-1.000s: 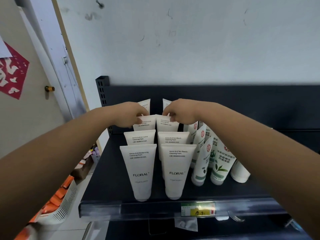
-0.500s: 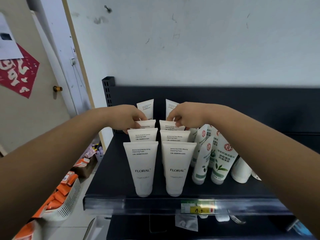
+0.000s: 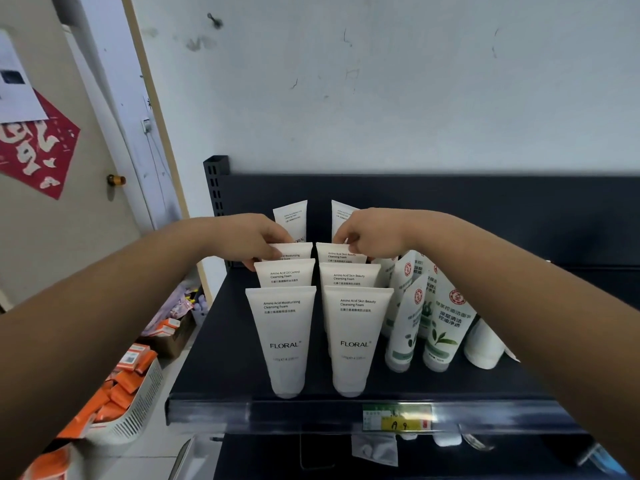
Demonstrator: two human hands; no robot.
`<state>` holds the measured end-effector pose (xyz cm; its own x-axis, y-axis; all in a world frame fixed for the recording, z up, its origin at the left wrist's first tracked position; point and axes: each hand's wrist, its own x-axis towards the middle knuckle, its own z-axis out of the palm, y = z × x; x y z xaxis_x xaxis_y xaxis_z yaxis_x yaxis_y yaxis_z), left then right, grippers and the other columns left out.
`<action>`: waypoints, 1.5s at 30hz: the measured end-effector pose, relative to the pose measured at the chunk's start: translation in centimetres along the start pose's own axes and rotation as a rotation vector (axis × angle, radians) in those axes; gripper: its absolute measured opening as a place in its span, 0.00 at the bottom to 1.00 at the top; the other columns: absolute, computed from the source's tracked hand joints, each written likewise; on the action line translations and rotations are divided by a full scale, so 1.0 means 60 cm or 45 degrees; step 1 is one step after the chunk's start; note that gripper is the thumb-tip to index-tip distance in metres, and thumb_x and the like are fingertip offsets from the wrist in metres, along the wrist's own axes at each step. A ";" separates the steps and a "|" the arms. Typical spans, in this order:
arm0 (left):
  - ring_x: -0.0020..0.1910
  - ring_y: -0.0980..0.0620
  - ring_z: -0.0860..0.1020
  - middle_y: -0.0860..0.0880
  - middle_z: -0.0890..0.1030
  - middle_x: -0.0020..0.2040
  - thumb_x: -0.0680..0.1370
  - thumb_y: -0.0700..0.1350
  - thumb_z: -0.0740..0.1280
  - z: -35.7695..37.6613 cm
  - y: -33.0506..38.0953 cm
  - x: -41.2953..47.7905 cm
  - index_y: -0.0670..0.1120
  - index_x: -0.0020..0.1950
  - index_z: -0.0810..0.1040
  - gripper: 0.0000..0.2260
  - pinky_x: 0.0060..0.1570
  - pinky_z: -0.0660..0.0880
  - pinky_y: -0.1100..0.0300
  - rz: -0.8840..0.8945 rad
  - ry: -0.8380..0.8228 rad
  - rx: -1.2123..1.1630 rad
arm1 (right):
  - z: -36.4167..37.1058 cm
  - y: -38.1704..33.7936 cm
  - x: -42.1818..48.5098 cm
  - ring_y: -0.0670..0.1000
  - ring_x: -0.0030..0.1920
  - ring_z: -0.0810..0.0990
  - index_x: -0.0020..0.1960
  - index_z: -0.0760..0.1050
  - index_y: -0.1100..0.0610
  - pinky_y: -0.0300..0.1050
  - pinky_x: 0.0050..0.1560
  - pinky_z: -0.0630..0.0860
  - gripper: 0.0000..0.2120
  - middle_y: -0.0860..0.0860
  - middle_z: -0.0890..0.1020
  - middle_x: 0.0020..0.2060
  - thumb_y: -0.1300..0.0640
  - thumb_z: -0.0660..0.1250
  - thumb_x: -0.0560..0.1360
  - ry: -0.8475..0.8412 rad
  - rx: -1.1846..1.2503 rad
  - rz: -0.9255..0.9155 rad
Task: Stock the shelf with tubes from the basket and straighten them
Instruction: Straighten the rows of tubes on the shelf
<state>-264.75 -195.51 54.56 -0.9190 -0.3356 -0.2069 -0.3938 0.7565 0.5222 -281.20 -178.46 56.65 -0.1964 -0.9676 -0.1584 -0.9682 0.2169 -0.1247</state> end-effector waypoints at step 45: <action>0.50 0.55 0.82 0.55 0.84 0.52 0.79 0.43 0.67 -0.035 -0.026 0.065 0.55 0.58 0.81 0.11 0.55 0.79 0.54 0.021 0.073 0.266 | -0.009 0.053 0.088 0.52 0.39 0.74 0.51 0.81 0.63 0.45 0.40 0.71 0.11 0.59 0.83 0.46 0.66 0.62 0.74 0.034 -0.210 0.067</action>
<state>-267.64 -199.20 54.68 -0.9253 -0.3487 -0.1492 -0.3792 0.8602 0.3409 -285.38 -182.98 55.93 -0.2497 -0.9590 -0.1343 -0.9683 0.2456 0.0461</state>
